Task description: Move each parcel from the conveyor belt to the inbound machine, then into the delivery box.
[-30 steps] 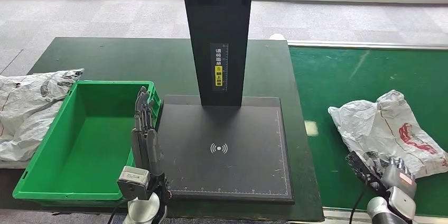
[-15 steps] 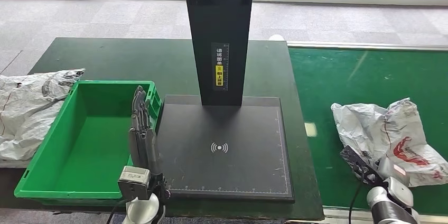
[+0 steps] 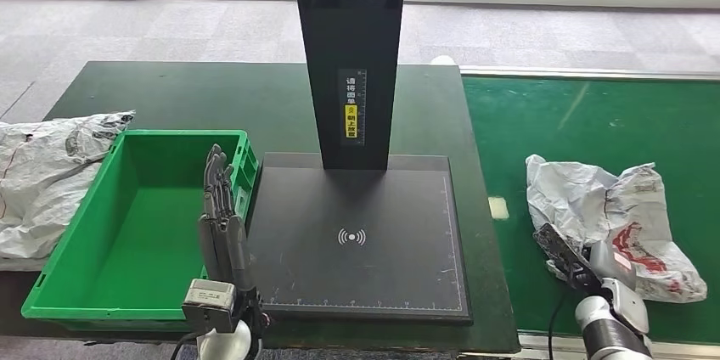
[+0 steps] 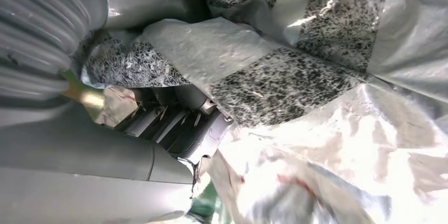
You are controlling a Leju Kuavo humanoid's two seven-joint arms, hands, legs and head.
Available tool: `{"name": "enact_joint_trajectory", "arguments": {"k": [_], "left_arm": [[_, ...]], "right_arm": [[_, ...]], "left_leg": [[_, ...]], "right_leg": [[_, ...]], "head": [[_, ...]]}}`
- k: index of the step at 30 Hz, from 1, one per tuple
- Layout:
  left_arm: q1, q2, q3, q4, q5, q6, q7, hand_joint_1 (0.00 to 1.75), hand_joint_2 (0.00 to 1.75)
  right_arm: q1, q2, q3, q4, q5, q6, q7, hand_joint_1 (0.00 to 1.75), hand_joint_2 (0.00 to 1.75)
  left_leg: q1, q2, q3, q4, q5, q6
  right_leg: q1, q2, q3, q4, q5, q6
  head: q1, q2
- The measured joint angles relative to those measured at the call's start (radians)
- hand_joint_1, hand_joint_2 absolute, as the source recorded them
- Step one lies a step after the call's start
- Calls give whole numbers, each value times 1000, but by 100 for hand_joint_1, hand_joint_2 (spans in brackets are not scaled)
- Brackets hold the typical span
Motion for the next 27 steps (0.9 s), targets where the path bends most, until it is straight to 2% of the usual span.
{"name": "enact_joint_trajectory", "arguments": {"k": [3,6,8,16,27], "left_arm": [[15,0,0,-12,-8,0,-6,0,0],[20,0,0,-14,-9,0,-12,0,0],[20,0,0,-14,-9,0,-15,0,0],[20,0,0,-14,-9,0,-19,0,0],[20,0,0,-13,-9,0,-20,0,0]], "right_arm": [[5,36,-3,-51,-155,-49,-140,175,175],[25,72,-4,-133,-320,-39,-260,175,175],[48,93,-4,-192,-400,-23,-306,175,175],[122,139,-2,-342,-521,10,-362,175,175],[155,156,4,-410,-547,19,-365,175,175]], "left_leg": [[0,-3,-1,0,3,-1],[0,-5,-3,0,4,-1],[0,-5,-4,0,4,-1],[0,-4,-6,0,4,-1],[0,-4,-6,0,4,-1]], "right_leg": [[0,-3,-4,0,1,0],[0,-5,-5,1,1,0],[0,-5,-6,1,1,-1],[0,-5,-7,1,1,0],[0,-4,-8,1,1,0]], "head": [[0,0],[0,0],[0,0],[0,0],[0,0]]}}
